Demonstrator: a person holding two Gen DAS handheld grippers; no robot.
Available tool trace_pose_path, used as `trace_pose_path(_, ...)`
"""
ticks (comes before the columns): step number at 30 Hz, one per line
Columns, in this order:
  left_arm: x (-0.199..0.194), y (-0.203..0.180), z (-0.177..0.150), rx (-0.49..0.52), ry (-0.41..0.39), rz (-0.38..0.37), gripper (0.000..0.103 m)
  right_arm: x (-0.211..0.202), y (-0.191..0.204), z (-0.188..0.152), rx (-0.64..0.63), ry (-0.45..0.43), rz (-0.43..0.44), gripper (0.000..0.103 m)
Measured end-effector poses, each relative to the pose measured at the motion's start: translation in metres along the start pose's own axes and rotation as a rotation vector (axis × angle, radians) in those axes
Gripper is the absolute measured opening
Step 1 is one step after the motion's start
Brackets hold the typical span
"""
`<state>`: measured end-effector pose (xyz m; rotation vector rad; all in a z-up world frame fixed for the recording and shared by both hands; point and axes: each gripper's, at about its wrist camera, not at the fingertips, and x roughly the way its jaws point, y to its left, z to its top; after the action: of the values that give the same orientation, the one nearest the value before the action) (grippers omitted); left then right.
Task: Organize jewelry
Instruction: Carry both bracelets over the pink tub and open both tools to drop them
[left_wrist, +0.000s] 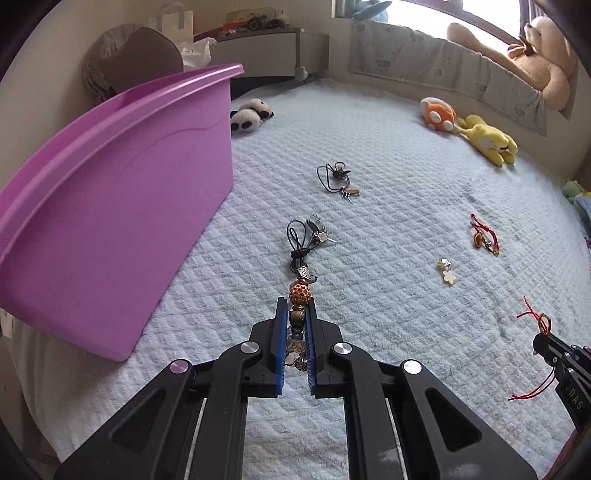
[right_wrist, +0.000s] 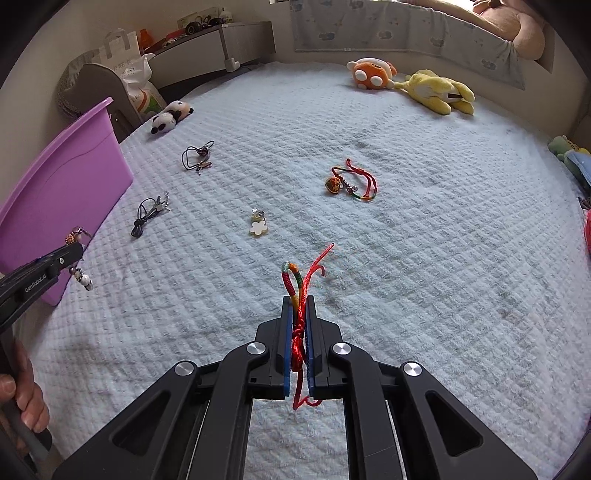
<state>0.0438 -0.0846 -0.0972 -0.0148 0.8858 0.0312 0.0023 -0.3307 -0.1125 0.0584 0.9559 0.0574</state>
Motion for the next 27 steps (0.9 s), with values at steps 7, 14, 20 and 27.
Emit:
trace_pose_path(7,-0.042,0.009,0.018,-0.003,-0.017,0.019,0.009,-0.042,0.008,0.018,-0.039,-0.009,0.032,0.006)
trace_pose_path(14,-0.096,0.021,0.040,-0.051,0.000,0.037,0.009,-0.088,0.018,0.046,-0.067,-0.028,0.063,0.006)
trace_pose_path(20,-0.146,0.036,0.067,-0.107,-0.003,0.056,0.009,-0.133,0.037,0.077,-0.101,-0.044,0.126,0.006)
trace_pose_path(27,-0.194,0.065,0.100,-0.192,-0.016,0.094,0.009,-0.167,0.070,0.117,-0.129,-0.065,0.233,0.006)
